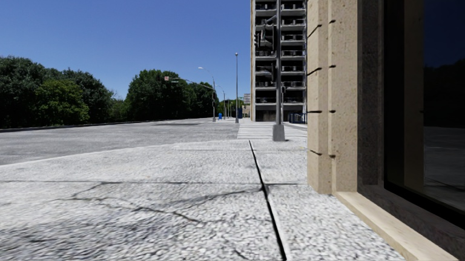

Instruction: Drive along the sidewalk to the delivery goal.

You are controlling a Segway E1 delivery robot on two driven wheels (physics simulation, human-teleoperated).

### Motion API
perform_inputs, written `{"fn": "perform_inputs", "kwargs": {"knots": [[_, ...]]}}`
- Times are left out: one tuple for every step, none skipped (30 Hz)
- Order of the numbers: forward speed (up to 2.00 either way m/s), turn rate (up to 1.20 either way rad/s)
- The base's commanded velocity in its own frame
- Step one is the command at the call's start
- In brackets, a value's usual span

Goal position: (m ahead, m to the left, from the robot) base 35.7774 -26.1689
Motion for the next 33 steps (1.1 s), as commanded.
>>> {"fn": "perform_inputs", "kwargs": {"knots": [[2.0,0.0],[2.0,0.0],[2.0,0.0],[2.0,0.0],[2.0,0.0],[2.0,0.0],[2.0,0.0],[2.0,0.0],[2.0,0.0],[2.0,0.0],[2.0,0.0],[2.0,0.0],[2.0,0.0],[2.0,0.0],[2.0,0.0],[2.0,0.0],[2.0,0.0],[2.0,0.0],[2.0,0.0],[2.0,0.0],[2.0,0.0],[2.0,0.0],[2.0,0.0],[2.0,0.0],[2.0,0.0],[2.0,0.0],[2.0,0.0],[2.0,0.0],[2.0,0.0],[2.0,0.0],[2.0,0.0],[2.0,0.0],[2.0,0.0]]}}
